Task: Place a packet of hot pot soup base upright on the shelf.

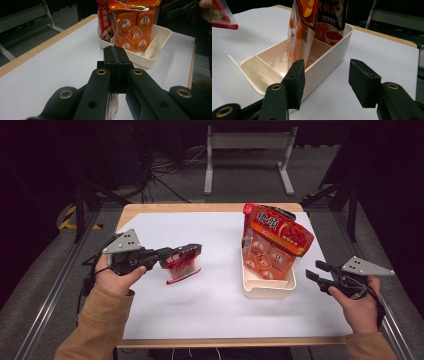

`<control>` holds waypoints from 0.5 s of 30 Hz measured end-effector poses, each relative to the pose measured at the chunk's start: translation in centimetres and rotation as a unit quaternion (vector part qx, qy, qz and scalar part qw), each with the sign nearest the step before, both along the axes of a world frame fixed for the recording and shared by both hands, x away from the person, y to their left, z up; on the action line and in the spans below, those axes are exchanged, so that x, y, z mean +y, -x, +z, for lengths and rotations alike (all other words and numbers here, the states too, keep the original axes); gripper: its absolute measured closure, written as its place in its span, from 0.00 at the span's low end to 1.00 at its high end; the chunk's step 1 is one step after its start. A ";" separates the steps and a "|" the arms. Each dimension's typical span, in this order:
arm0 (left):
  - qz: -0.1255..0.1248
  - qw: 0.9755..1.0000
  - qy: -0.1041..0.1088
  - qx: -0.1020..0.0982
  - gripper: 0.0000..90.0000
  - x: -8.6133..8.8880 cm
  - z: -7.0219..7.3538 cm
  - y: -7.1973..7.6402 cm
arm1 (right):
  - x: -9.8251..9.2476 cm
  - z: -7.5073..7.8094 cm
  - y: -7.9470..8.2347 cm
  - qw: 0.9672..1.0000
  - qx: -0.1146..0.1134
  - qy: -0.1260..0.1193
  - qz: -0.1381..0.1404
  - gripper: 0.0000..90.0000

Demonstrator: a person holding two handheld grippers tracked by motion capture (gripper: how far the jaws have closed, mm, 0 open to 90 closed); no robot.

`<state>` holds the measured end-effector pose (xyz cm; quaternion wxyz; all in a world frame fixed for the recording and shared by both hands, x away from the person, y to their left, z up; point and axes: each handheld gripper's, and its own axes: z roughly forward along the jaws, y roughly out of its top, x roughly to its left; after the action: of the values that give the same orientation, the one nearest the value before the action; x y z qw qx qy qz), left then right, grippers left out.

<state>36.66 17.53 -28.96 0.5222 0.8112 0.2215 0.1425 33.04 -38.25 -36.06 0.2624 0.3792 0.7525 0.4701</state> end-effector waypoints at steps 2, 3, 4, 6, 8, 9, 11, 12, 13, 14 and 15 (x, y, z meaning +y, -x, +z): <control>-0.007 1.000 0.001 -0.001 1.00 -0.8 0.3 -0.1 | -0.2 -0.2 -0.2 1.000 0.002 0.002 -0.001 0.53; -0.009 1.000 0.001 -0.001 1.00 -1.0 0.4 -0.1 | -0.2 -0.3 -0.2 1.000 0.003 0.003 -0.002 0.53; -0.012 1.000 0.002 -0.003 1.00 -1.3 0.5 -0.2 | -0.3 -0.3 -0.3 1.000 0.004 0.003 -0.004 0.53; -0.016 1.000 0.008 -0.006 1.00 -1.7 0.7 -0.3 | -0.4 -0.4 -0.4 1.000 0.005 0.002 -0.005 0.53; -0.023 1.000 0.015 -0.003 1.00 -2.2 0.8 -0.4 | -0.5 -0.5 -0.5 1.000 0.004 0.002 -0.008 0.53; -0.024 1.000 0.017 -0.004 1.00 -2.5 0.8 -0.4 | -0.6 -0.6 -0.5 1.000 0.002 0.004 -0.009 0.53; -0.029 0.999 0.015 -0.004 1.00 -3.0 1.0 -0.5 | -0.6 -0.7 -0.7 1.000 0.001 0.004 -0.011 0.53; -0.030 0.999 0.016 -0.007 1.00 -3.3 1.1 -0.5 | -0.7 -0.7 -0.8 1.000 -0.001 0.006 -0.012 0.52; -0.033 0.999 0.014 -0.011 1.00 -3.6 1.2 -0.5 | -0.6 -0.8 -0.9 1.000 -0.002 0.005 -0.014 0.51; -0.035 0.999 0.017 -0.008 1.00 -3.9 1.3 -0.5 | -0.7 -0.9 -1.0 1.000 -0.004 0.008 -0.015 0.50; -0.036 0.999 0.018 -0.009 1.00 -4.0 1.3 -0.6 | -0.6 -0.9 -1.1 1.000 -0.004 0.009 -0.018 0.49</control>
<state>37.23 13.48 -27.62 0.5435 0.8078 0.1894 0.1271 34.10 -38.88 -36.98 0.2769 0.3888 0.7488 0.4598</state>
